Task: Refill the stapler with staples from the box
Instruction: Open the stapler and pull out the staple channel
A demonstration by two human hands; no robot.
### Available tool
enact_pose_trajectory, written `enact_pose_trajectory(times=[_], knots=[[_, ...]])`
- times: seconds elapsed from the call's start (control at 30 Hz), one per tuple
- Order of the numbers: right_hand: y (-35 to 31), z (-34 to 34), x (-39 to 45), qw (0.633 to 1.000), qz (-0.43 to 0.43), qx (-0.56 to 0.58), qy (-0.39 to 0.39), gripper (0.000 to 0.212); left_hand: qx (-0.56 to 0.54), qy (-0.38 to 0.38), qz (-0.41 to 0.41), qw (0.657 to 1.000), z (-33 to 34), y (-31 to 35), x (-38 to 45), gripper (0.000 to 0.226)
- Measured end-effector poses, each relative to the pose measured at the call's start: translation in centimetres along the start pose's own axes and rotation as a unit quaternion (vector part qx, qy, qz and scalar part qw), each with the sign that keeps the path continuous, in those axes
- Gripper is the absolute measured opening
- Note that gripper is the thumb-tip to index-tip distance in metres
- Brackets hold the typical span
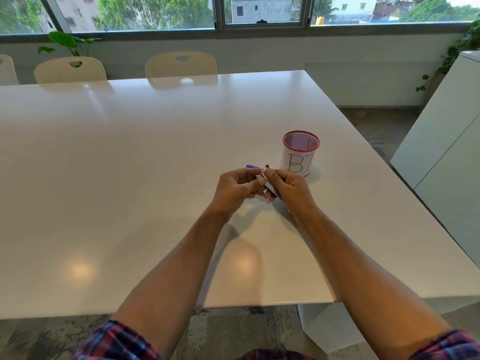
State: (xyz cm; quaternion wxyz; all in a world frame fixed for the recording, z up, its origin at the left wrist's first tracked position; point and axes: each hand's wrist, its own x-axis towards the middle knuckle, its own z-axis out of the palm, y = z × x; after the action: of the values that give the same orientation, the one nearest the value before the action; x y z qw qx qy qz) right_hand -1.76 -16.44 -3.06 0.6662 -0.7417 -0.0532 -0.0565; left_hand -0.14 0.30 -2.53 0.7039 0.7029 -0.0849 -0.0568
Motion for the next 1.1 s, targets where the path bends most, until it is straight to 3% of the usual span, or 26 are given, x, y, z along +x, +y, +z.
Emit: enact_pose_trajectory(times=[0.07, 0.23, 0.37, 0.53, 0.67, 0.83, 1.1], knots=[[0.0, -0.1, 0.0, 1.0, 0.008, 0.009, -0.015, 0.029, -0.004, -0.009, 0.005, 1.0, -0.1, -0.1, -0.1, 0.03], [-1.0, -0.4, -0.5, 0.976, 0.106, 0.179, -0.07, 0.04, -0.006, -0.019, 0.001, 1.0, -0.7, -0.7, 0.1, 0.027], [-1.7, -0.4, -0.5, 0.99, 0.094, 0.076, -0.066, 0.034, -0.029, -0.023, -0.039, 0.999, -0.5, -0.9, 0.2, 0.025], [-1.9, -0.1, 0.3, 0.991, 0.052, -0.122, -0.029, 0.024, -0.143, -0.137, -0.073, 0.978, -0.8, -0.3, 0.2, 0.035], [-2.0, 1.3, 0.0, 0.975, -0.025, -0.214, 0.062, 0.014, -0.178, -0.077, -0.059, 0.979, -0.3, -0.6, 0.4, 0.032], [-0.3, 1.2, 0.1, 0.974, 0.03, -0.216, 0.058, 0.012, -0.079, -0.056, -0.106, 0.99, 0.2, -0.3, 0.8, 0.033], [-2.1, 0.5, 0.3, 0.997, 0.03, -0.064, 0.003, 0.027, -0.081, -0.034, -0.049, 0.995, -0.5, 0.5, 0.7, 0.035]])
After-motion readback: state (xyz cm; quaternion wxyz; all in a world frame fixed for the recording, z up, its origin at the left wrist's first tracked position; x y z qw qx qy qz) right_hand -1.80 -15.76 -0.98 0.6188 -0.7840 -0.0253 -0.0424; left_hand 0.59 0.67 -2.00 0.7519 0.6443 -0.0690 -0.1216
